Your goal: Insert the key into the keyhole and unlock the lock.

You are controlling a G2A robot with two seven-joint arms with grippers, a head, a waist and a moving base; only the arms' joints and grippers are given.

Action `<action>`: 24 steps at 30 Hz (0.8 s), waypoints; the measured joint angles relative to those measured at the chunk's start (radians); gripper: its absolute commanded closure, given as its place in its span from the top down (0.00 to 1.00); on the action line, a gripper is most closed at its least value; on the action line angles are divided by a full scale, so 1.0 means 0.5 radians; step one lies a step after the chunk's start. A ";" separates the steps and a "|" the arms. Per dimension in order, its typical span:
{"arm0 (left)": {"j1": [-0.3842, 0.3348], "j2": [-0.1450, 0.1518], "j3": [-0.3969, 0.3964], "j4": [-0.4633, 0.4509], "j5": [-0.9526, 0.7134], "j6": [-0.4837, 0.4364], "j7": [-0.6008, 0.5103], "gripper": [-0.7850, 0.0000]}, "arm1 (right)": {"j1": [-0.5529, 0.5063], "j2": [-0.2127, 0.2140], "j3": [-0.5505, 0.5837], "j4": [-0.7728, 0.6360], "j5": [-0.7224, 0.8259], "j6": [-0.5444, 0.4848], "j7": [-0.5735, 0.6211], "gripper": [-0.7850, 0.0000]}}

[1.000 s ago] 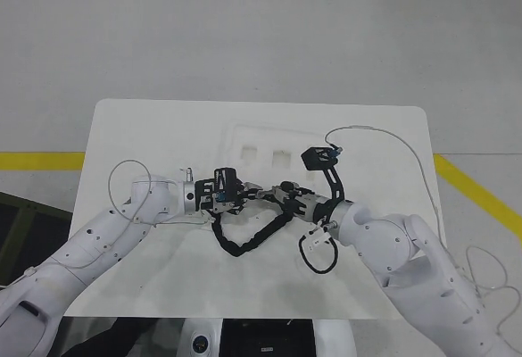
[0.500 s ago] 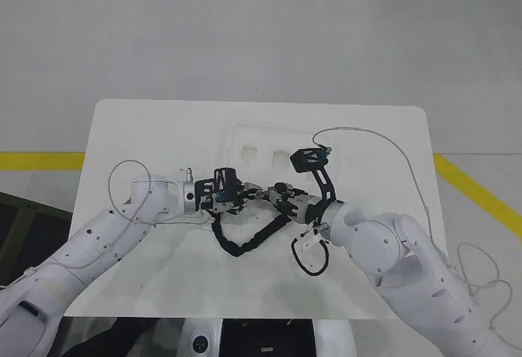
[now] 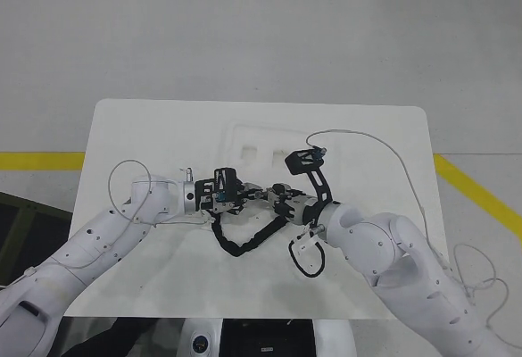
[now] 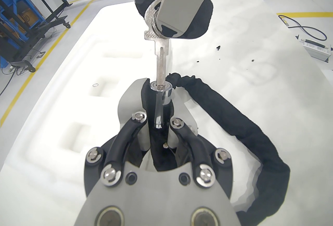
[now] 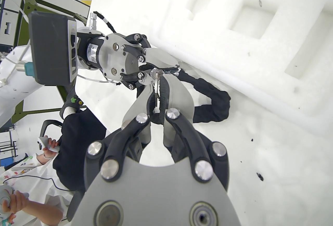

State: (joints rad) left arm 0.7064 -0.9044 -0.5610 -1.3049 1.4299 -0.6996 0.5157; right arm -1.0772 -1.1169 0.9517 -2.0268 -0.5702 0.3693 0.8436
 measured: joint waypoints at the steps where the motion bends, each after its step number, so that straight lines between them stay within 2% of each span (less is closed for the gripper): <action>1: 0.000 0.000 0.000 0.000 0.000 0.000 0.000 0.00 | 0.001 -0.001 -0.001 0.000 -0.004 -0.002 0.002 0.00; 13: 0.000 0.000 0.000 0.000 0.000 0.000 0.000 0.00 | 0.019 -0.009 -0.010 0.006 -0.061 -0.046 0.031 0.00; 16: 0.000 0.000 0.000 0.000 0.000 0.000 0.000 0.00 | 0.015 -0.014 -0.009 0.017 -0.051 -0.053 0.028 0.29; 20: 0.003 0.010 -0.034 0.028 -0.024 -0.014 0.017 0.00 | 0.020 -0.027 -0.012 -0.008 0.012 -0.056 -0.002 0.34; 24: 0.047 0.023 -0.086 0.029 0.008 -0.034 0.018 0.00 | 0.033 -0.038 0.009 -0.040 0.092 -0.039 -0.011 0.34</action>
State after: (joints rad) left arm 0.7297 -0.8929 -0.6042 -1.2903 1.4337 -0.7169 0.5248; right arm -1.0606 -1.1357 0.9564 -2.0468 -0.5241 0.3500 0.8382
